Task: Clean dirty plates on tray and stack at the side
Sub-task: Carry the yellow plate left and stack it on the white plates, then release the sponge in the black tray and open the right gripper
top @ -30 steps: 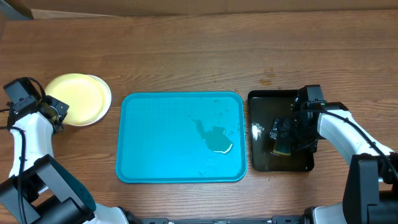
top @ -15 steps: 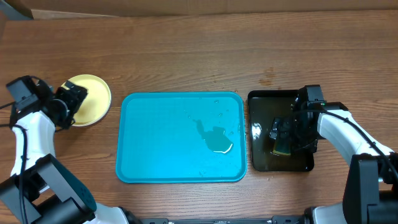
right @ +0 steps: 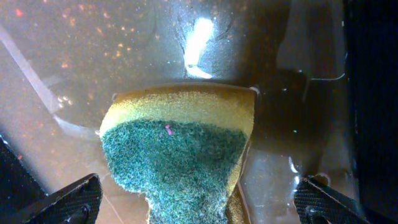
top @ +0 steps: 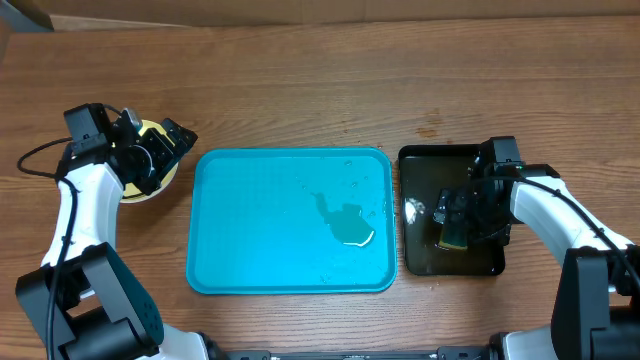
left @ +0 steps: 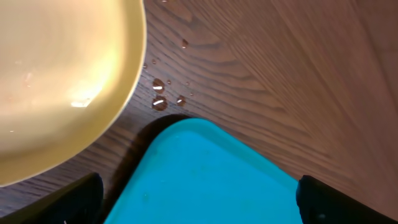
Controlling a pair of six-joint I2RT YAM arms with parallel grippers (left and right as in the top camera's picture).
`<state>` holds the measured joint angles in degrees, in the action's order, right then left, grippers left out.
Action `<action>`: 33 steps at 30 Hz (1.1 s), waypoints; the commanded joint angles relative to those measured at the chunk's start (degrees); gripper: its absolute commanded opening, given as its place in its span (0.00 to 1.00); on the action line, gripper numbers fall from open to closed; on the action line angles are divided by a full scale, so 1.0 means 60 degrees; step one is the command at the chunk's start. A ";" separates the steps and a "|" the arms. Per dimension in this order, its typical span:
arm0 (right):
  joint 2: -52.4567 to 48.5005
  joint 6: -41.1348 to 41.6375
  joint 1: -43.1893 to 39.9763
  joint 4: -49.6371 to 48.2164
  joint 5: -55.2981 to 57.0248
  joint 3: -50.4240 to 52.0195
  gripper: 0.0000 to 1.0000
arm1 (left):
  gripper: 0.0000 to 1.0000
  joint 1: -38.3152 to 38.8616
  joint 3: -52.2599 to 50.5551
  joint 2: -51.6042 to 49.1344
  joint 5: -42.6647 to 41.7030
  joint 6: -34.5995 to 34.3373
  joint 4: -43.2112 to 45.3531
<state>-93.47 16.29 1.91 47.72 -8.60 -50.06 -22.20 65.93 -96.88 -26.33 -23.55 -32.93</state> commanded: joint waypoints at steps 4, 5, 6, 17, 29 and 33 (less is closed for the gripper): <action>0.0131 -0.0004 -0.0004 -0.0025 0.0109 0.0036 1.00 | 1.00 0.0044 -0.0055 -0.0087 0.0780 0.0215 -0.0004; 0.0131 -0.0004 -0.0004 -0.0025 0.0109 0.0036 1.00 | 1.00 0.0040 -0.0055 -0.0087 0.0790 0.0215 -0.0004; 0.0131 -0.0004 -0.0004 -0.0025 0.0109 0.0040 1.00 | 1.00 0.0044 -0.0055 -0.0087 0.0787 0.0215 -0.0004; 0.0131 -0.0004 -0.0004 -0.0025 0.0109 0.0036 1.00 | 1.00 0.0044 -0.0055 -0.0087 0.0790 0.0215 -0.0004; 0.0131 -0.0004 -0.0004 -0.0025 0.0109 0.0036 1.00 | 1.00 0.0044 -0.0055 -0.0087 0.0790 0.0215 -0.0004; 0.0131 -0.0004 -0.0004 -0.0025 0.0109 0.0036 1.00 | 1.00 0.0044 -0.0055 -0.0087 0.0787 0.0215 -0.0004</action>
<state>-93.47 16.27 1.91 47.75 -8.60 -50.06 -22.13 65.93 -96.88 -22.02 -23.55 -32.99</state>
